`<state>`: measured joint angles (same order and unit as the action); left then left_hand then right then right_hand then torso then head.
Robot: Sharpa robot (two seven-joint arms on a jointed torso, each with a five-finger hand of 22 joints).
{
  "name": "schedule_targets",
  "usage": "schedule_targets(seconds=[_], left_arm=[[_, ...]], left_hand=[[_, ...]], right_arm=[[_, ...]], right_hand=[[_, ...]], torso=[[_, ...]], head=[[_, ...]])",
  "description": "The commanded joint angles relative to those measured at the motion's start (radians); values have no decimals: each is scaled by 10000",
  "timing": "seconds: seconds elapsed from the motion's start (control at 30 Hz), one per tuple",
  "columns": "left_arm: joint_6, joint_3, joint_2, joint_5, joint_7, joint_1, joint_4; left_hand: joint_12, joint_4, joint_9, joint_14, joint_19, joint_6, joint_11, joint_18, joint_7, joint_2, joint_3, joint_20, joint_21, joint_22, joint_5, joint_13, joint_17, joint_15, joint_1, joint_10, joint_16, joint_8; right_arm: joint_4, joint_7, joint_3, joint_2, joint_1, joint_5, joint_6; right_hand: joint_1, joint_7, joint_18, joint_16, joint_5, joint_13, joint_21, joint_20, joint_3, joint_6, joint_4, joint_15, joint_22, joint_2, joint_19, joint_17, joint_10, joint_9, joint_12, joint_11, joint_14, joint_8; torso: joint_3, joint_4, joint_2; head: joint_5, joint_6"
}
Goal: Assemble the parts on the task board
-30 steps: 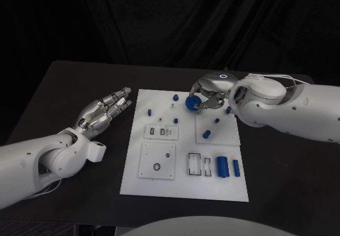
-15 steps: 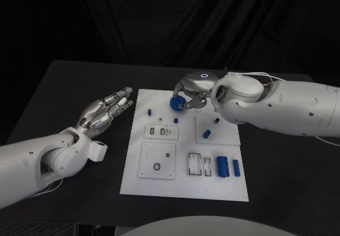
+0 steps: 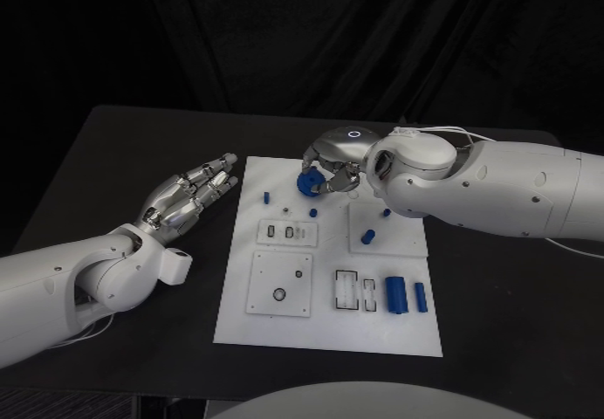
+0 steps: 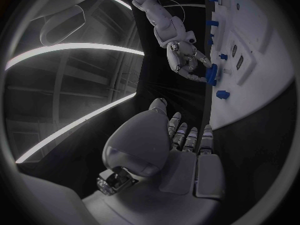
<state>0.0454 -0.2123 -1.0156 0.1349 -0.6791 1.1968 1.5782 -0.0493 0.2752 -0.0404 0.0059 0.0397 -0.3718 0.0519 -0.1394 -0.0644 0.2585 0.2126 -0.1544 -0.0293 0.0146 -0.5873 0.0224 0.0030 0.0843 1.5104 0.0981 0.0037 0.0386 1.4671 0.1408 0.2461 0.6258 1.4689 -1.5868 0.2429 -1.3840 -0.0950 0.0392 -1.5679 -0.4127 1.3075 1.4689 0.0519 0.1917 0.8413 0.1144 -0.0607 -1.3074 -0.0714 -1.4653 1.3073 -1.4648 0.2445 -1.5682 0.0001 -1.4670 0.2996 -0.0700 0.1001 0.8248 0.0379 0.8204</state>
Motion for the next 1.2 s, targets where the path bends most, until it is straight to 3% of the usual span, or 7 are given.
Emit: schedule_targets(seconds=[0.03, 0.17, 0.2, 0.33, 0.5, 1.13, 1.2], left_arm=[[-144, 7, 26, -30, -1450, -6, 9], [-155, 7, 30, -30, -1444, -7, 7], [-157, 7, 28, -30, -1442, -7, 7], [-165, 7, 29, -30, -1437, -7, -1], [-179, 7, 43, -30, -1431, -8, -18], [-227, 7, 67, -30, -1403, -11, -62], [-233, 7, 69, -30, -1401, -12, -65]], left_hand=[[49, -7, -13, 14, -2, 33, 22, -30, -65, 1, -83, -65, -23, 14, -62, -11, -3, 61, 88, -43, -9, 35], [48, -10, -12, 18, 1, 40, 25, -27, -66, 1, -89, -72, -25, 15, -65, -11, -2, 72, 93, -41, -7, 34], [48, -10, -12, 18, 1, 40, 25, -27, -66, 1, -89, -72, -25, 15, -65, -11, -2, 72, 93, -41, -7, 34], [48, -10, -12, 18, 1, 40, 25, -27, -66, 1, -89, -72, -25, 15, -65, -11, -2, 72, 93, -41, -7, 34], [47, -23, -14, 35, 11, 27, 39, -17, -74, -2, -109, -92, -31, 18, -75, -11, 4, 102, 111, -42, -1, 37], [46, -45, -24, 50, 24, -44, 63, -5, -107, -3, -144, -116, -40, 22, -92, -10, 9, 136, 140, -42, 4, 50], [46, -45, -24, 50, 24, -44, 63, -5, -107, -3, -144, -116, -40, 22, -92, -10, 9, 136, 140, -42, 4, 50]], right_arm=[[-38, 19, -8, -32, -40, -61, -331], [-71, 55, -8, -59, -65, -61, -491], [-82, 57, -8, -67, -73, -61, -525], [-118, 0, -8, -88, -101, -61, -582], [-166, -83, -8, -140, -140, -61, -594], [-275, -42, -8, -233, -181, -61, -759], [-271, -39, -8, -212, -184, -61, -697]], right_hand=[[86, -9, -38, -29, 50, 2632, -71, 57, 89, -149, 29, 74, -1773, 35, -190, 2635, -1060, 1387, -26, 64, -1038, -59], [85, -40, -6, -29, 68, 2632, -188, 89, 192, -448, 45, 100, -1704, -10, -107, 2635, -1060, 1229, -26, 93, -1038, -336], [86, -42, 23, -29, 74, 2632, -289, 98, 247, -640, 53, 106, -1638, -38, -31, 2635, -1060, 1129, -26, 98, -1038, -525], [99, -51, 46, -29, 92, 2632, -374, 104, 299, -723, 72, 114, -1587, -57, 30, 2635, -1060, 1047, -26, 101, -1038, -664], [136, -11, 81, -29, 281, 2632, -514, 107, 380, -1034, 115, 108, -1515, -109, 124, 2635, -1060, 800, -26, 81, -1038, -1060], [136, 113, 151, -29, 625, 2632, -807, 50, 449, -1394, 105, 40, -1371, -127, 312, 2635, -1060, 408, -26, -11, -1038, -1595], [120, 164, 161, -29, 661, 2632, -855, 34, 454, -1572, 86, 20, -1356, -124, 337, 2635, -1060, 288, -26, -42, -1038, -1755]], torso=[[1, -4, 2], [-2, -13, -1], [0, -18, -3], [3, -32, -1], [10, -31, -6], [8, -24, -2], [4, -23, -4]], head=[[15, 7], [5, 22], [2, 28], [-4, 52], [-24, 85], [-22, 142], [-33, 138]])
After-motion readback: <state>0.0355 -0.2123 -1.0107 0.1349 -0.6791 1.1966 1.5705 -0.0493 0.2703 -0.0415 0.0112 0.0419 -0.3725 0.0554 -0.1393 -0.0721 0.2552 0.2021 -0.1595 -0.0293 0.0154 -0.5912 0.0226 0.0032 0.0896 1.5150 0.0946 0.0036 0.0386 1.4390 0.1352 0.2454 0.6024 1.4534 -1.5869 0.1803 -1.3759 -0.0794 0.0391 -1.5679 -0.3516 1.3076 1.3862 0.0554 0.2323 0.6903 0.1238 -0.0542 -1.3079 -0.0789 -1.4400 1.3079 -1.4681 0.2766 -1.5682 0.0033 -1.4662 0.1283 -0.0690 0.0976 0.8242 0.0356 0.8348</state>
